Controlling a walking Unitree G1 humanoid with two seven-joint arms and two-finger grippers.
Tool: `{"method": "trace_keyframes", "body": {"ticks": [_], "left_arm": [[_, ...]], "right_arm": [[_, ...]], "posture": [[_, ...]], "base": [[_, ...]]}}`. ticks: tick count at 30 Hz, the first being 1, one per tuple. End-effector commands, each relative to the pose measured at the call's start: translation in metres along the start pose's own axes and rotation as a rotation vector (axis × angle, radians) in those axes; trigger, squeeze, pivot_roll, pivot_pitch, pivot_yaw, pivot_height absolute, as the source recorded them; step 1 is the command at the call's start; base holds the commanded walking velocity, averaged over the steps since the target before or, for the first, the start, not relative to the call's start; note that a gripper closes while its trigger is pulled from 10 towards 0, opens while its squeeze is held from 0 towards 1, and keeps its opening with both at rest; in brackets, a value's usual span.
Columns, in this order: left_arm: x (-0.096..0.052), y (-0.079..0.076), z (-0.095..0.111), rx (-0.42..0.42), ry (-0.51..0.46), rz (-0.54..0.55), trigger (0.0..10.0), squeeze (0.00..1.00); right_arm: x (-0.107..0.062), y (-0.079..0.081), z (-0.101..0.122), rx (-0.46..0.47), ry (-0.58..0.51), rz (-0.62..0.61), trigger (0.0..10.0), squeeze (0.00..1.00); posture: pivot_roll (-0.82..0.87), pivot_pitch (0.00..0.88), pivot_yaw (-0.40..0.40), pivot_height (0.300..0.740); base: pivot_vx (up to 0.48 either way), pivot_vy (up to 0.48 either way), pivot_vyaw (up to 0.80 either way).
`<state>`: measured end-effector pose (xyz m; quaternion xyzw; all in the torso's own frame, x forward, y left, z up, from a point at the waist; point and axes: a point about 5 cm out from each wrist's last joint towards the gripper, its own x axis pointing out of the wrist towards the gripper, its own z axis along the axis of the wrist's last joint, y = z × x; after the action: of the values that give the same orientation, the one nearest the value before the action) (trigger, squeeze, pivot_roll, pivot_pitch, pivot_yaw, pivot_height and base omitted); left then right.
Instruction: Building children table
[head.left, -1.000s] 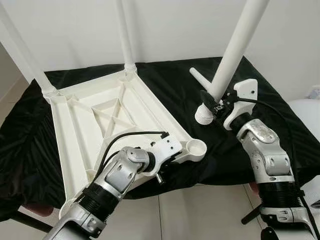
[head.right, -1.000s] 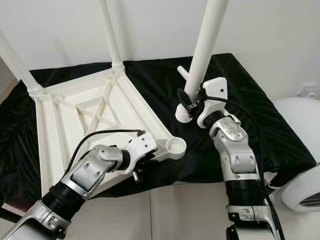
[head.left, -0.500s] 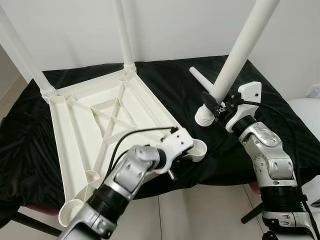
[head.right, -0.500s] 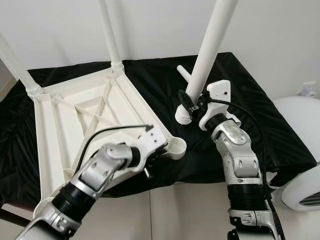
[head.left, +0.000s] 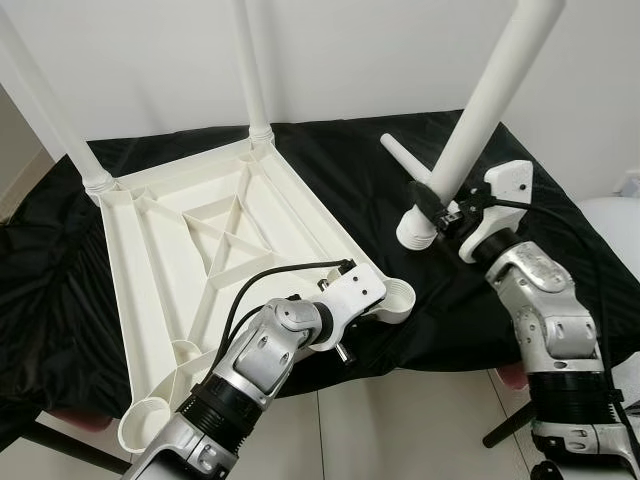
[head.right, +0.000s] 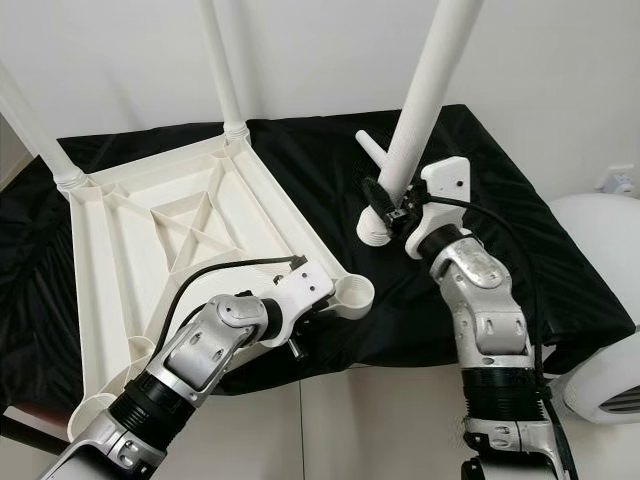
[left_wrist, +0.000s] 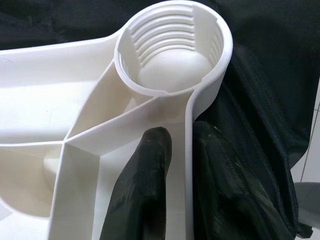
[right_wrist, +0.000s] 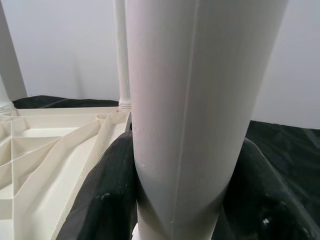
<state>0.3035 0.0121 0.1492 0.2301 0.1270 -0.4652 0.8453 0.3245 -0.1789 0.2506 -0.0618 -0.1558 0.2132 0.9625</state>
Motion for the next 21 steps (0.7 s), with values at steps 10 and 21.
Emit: {"method": "trace_keyframes", "body": {"ticks": [10,21], "left_arm": [[-0.002,0.009,-0.012,0.055,0.074,0.036,1.1,0.0],[-0.008,0.015,-0.019,0.086,0.106,0.014,10.0,0.0]], "right_arm": [[-0.002,0.003,0.006,-0.002,-0.02,0.024,10.0,0.0],[-0.01,0.016,-0.001,0.05,0.016,0.147,10.0,0.0]], "posture": [[-0.12,0.09,0.091,0.74],[-0.13,0.091,0.086,0.74]], "base": [[0.0,0.0,0.0],[0.0,0.0,0.0]]}}
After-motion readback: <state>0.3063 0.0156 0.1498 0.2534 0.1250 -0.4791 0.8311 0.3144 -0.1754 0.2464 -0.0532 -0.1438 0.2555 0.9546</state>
